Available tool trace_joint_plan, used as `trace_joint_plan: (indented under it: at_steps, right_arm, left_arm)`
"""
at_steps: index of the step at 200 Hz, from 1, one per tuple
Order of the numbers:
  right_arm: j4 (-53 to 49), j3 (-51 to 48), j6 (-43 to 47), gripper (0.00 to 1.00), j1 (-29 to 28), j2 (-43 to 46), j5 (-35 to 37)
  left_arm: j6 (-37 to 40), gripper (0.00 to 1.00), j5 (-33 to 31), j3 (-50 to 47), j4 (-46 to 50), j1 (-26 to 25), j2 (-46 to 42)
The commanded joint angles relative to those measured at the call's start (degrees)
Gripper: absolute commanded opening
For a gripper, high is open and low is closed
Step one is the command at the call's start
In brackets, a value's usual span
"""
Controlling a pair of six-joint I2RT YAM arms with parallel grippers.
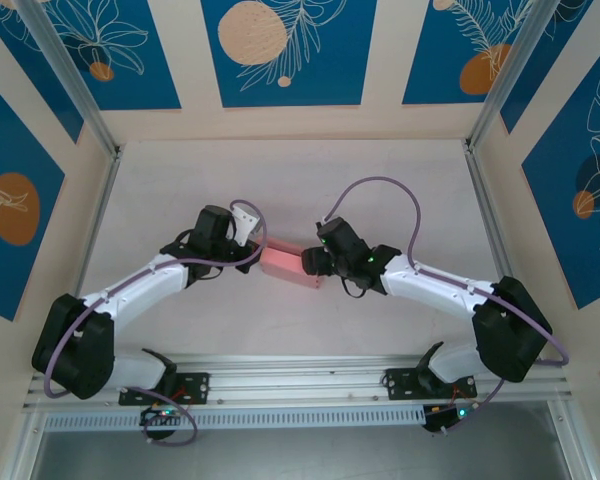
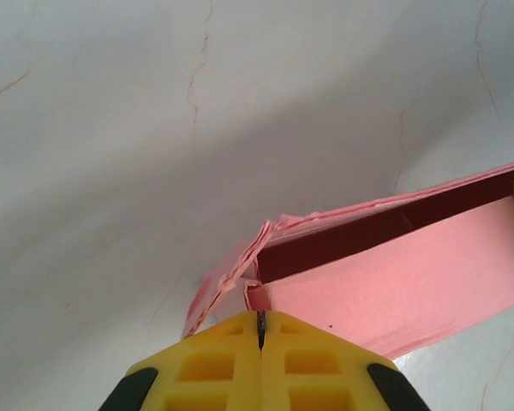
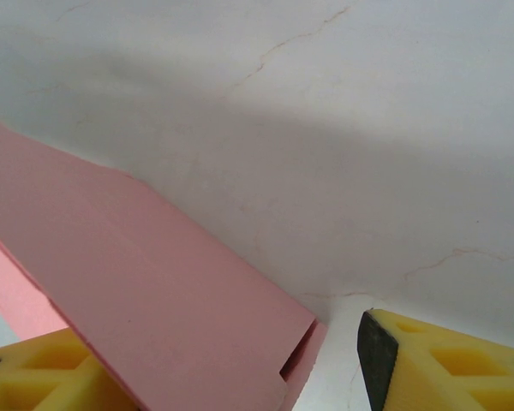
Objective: Fold the paper box
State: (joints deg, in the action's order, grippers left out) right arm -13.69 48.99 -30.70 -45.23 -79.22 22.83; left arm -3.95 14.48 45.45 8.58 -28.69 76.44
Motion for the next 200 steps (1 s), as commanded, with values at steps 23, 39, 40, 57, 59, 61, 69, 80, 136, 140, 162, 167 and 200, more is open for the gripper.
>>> trace_joint_plan:
  at_steps: [23, 39, 40, 57, 59, 61, 69, 80, 136, 140, 162, 167, 200]
  right_arm:
    - [-0.42, -0.26, -0.54, 0.64, -0.55, 2.03, -1.04]
    - [0.04, -0.69, -0.72, 0.64, -0.65, 2.52, -1.55]
    - [0.06, -0.72, -0.74, 0.64, -0.65, 2.51, -1.64]
    - [0.03, -0.75, -0.86, 0.67, -0.77, 2.97, -2.42]
    - [-0.01, -0.74, -0.9, 0.67, -0.74, 3.01, -2.43]
    - [-0.08, -0.78, -0.84, 0.67, -0.74, 3.08, -2.59]
    - [-0.14, -0.79, -0.79, 0.68, -0.86, 3.24, -2.83]
    - [-0.53, -0.79, -0.99, 0.69, -0.89, 3.28, -2.99]
    - [-1.01, -3.4, -4.15, 0.69, -1.66, 1.88, -2.85]
    - [-0.91, -3.7, -4.41, 0.69, -1.64, 1.73, -2.79]
    - [-0.38, -4.41, -5.08, 0.69, -1.79, 0.89, -2.73]
    - [-0.31, -4.56, -5.14, 0.69, -1.79, 0.74, -2.72]
    - [-0.28, -4.56, -5.01, 0.68, -1.79, 0.44, -2.21]
  left_arm:
    - [0.33, 0.0, -0.44, 1.22, 0.51, -1.02, 0.01]
    - [0.34, 0.0, -0.33, 1.31, 0.41, -1.11, 0.11]
    - [0.34, 0.0, -0.33, 1.31, 0.35, -1.11, 0.2]
    - [0.31, 0.0, -0.27, 1.57, 0.38, -1.34, 0.62]
    - [0.33, 0.0, -0.31, 1.57, 0.39, -1.36, 0.63]
    - [0.3, 0.0, -0.39, 1.64, 0.34, -1.37, 0.63]
    - [0.32, 0.0, -0.25, 1.79, 0.44, -1.44, 0.83]
    - [0.34, 0.0, -0.42, 1.92, 0.49, -1.51, 0.96]
    - [0.03, 0.0, -0.35, 2.99, 2.44, -1.6, 0.17]
    - [-0.01, 0.0, -0.34, 3.25, 2.88, -1.62, 0.03]
    - [-0.14, 0.0, -0.62, 4.84, 5.39, -1.58, 0.1]
    - [-0.27, 0.0, -0.84, 5.26, 6.12, -1.57, 0.13]
    - [-0.96, 0.12, -0.88, 7.4, 9.64, -1.59, 0.24]
